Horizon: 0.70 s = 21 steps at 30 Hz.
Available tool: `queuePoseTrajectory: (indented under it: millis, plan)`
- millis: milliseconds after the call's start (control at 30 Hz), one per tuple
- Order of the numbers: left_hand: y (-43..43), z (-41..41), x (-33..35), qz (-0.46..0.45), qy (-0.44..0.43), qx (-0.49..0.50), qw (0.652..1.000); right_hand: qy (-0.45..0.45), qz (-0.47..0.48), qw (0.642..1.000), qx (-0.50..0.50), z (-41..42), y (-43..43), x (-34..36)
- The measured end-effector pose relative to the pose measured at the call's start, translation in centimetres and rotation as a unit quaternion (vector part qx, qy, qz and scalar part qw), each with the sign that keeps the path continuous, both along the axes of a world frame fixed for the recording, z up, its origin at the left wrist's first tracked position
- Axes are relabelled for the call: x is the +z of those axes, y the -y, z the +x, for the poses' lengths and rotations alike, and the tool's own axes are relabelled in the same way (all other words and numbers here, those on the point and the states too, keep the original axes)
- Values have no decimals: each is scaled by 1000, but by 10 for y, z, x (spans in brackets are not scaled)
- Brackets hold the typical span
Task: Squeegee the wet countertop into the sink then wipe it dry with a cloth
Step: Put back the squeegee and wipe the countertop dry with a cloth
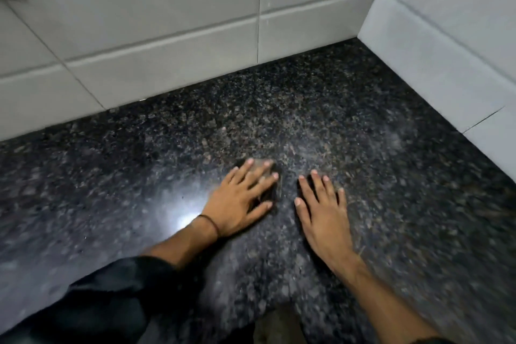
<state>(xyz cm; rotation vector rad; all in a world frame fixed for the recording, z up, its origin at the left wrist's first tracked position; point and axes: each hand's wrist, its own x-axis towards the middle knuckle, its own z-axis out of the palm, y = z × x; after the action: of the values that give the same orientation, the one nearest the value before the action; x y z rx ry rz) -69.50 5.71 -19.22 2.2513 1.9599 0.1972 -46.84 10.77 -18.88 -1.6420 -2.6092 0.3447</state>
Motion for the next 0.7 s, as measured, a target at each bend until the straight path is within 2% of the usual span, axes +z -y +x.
queuePoseTrajectory:
  millis: [67, 100, 167, 233, 267, 333, 400, 567, 633, 700]
  plan:
    - [22, -20, -1, 9, -22, -53, 998, -5, 5, 999, 33, -5, 17, 3]
    - [25, -37, -4, 20, -34, -30, 999, -9, 3, 999, 51, -7, 26, 5]
    - [24, -73, -8, 23, -33, 105, 994, -17, -10, 997, 72, -8, 40, 6]
    - [21, -95, -6, 0, 3, 256, 967, -20, -25, 997, 70, -7, 48, 3]
    - [19, -94, -5, -7, 16, 310, 951, -19, -24, 997, 69, -5, 52, 1]
    - [20, -73, -4, -4, 26, 355, 934, -15, -15, 998, 67, 1, 59, -3]
    - [35, -34, -4, 1, 33, 332, 943, -19, -11, 998, 59, 13, 65, -5]
    - [119, 102, -4, 12, 51, 171, 984, -20, 1, 1000, 4, 59, 74, -4]
    - [134, 115, -3, 15, 32, 88, 996, -17, 5, 1000, -16, 75, 73, -2]
    - [119, 83, -8, 28, 24, 71, 997, -22, 8, 999, -36, 90, 68, 1]
